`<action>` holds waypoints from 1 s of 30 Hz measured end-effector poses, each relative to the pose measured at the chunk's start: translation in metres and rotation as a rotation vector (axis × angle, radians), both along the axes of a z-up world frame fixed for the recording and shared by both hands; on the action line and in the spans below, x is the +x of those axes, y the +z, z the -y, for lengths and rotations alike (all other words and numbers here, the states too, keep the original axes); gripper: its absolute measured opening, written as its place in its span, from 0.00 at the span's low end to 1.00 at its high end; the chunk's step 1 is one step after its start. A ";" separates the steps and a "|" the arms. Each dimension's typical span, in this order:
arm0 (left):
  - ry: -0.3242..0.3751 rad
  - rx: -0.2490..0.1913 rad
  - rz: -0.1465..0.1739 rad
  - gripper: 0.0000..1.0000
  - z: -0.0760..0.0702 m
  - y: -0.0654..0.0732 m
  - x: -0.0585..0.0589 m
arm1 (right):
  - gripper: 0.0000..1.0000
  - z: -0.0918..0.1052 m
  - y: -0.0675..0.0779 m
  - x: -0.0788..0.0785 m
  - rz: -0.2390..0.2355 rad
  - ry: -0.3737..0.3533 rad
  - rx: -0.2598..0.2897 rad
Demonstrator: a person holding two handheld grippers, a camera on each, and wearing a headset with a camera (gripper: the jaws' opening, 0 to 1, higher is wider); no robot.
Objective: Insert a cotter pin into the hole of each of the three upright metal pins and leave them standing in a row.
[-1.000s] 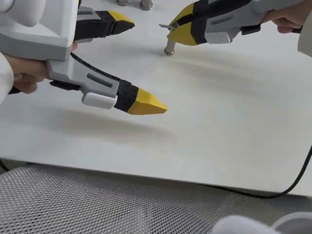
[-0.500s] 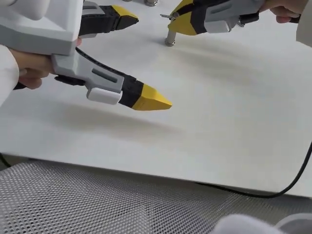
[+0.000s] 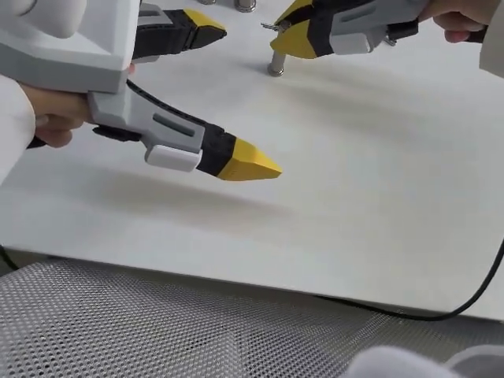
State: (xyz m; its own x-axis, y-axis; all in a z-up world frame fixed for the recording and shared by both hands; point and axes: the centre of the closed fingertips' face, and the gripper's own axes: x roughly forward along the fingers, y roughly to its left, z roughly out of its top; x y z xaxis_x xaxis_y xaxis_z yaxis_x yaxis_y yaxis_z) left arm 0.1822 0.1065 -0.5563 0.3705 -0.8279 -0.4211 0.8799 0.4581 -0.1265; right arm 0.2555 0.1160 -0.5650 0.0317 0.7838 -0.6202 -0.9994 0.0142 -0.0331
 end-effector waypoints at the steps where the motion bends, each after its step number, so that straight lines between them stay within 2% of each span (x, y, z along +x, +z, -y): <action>1: 0.000 -0.001 -0.002 0.99 0.000 0.000 0.000 | 0.17 0.000 0.002 -0.001 0.003 -0.001 0.002; 8: 0.017 -0.023 -0.013 0.99 -0.001 0.004 0.001 | 0.27 0.005 0.014 -0.011 -0.008 -0.017 0.032; 11: 0.024 -0.034 -0.017 0.99 -0.001 0.006 0.002 | 0.33 0.010 0.018 -0.016 -0.015 -0.039 0.039; 14: 0.022 -0.038 -0.017 0.99 0.000 0.009 0.001 | 0.37 0.014 0.026 -0.020 -0.042 -0.090 0.080; 18: 0.030 -0.057 -0.022 0.99 -0.001 0.014 0.001 | 0.46 0.025 0.029 -0.026 -0.056 -0.135 0.096; 30: 0.049 -0.059 -0.031 0.99 -0.015 0.013 0.001 | 0.78 0.060 0.028 -0.046 -0.106 -0.282 0.126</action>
